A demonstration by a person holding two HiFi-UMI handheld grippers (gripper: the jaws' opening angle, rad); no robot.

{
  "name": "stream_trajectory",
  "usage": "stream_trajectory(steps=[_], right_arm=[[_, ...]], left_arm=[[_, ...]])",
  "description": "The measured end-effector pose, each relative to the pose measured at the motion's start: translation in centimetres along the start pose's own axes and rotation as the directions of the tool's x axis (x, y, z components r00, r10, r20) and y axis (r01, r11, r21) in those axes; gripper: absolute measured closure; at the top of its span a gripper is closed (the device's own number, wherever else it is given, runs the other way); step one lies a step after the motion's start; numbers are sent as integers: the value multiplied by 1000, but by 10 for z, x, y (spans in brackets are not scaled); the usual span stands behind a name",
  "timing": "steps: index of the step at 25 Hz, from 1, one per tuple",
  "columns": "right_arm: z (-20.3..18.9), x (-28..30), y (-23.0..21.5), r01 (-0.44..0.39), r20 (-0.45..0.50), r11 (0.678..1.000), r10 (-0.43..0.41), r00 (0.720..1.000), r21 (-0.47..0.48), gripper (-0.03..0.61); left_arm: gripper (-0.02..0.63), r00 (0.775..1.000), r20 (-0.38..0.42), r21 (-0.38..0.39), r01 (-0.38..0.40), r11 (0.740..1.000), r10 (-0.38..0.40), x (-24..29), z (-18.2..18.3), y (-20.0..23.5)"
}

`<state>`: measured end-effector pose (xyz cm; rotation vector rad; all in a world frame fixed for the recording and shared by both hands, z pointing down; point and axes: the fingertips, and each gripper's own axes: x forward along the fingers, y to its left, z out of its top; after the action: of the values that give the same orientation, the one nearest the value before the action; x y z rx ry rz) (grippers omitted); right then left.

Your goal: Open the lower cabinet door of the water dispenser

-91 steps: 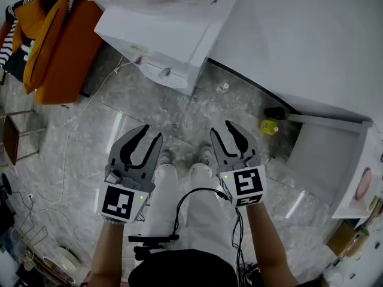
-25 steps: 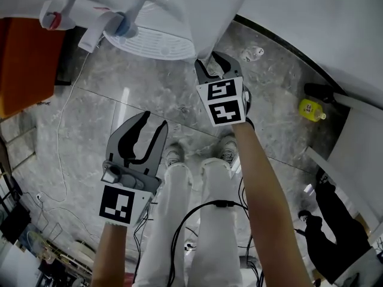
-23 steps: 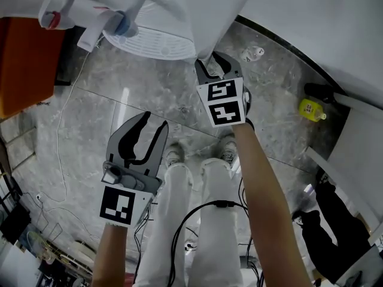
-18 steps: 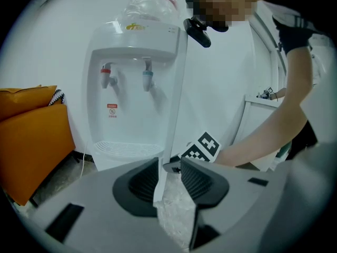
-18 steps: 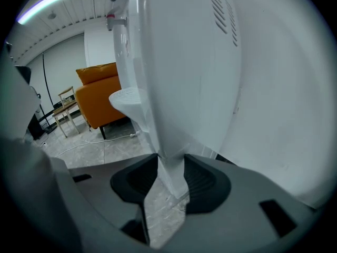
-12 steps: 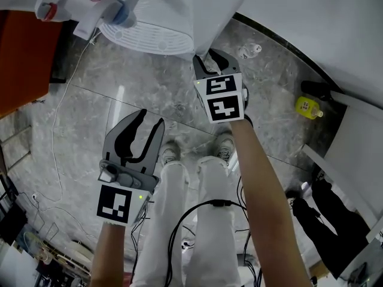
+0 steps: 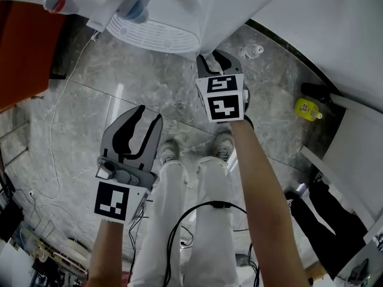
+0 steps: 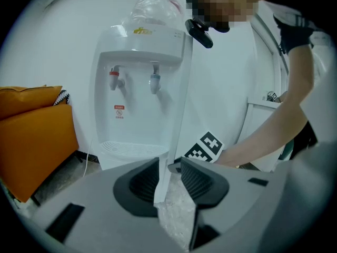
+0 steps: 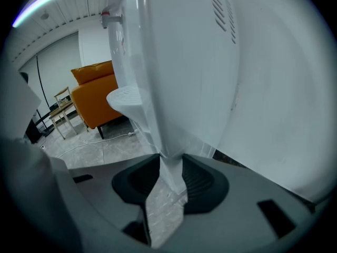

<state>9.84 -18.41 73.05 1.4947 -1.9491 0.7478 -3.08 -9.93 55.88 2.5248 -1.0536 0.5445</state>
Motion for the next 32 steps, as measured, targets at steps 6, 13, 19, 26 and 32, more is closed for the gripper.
stream_trajectory(steps=[6, 13, 19, 26, 32], right_arm=[[-1, 0, 0, 12, -6, 1000, -12, 1000, 6, 445], [-1, -2, 0, 23, -6, 999, -22, 1000, 43, 453], [-2, -2, 1, 32, -17, 998, -32, 999, 46, 462], [-4, -5, 4, 32, -26, 998, -31, 999, 45, 468], [-21, -16, 29, 4, -14, 999, -4, 1000, 37, 469]], left_arm=[[482, 1000, 21, 25, -18, 1000, 17, -5, 1, 6], [485, 999, 26, 3, -46, 999, 45, -10, 1, 6], [486, 999, 25, -11, -44, 999, 45, -11, 3, 3], [486, 998, 38, -2, -43, 999, 43, -10, 4, 5], [486, 998, 8, 6, -60, 998, 60, -12, -7, 9]])
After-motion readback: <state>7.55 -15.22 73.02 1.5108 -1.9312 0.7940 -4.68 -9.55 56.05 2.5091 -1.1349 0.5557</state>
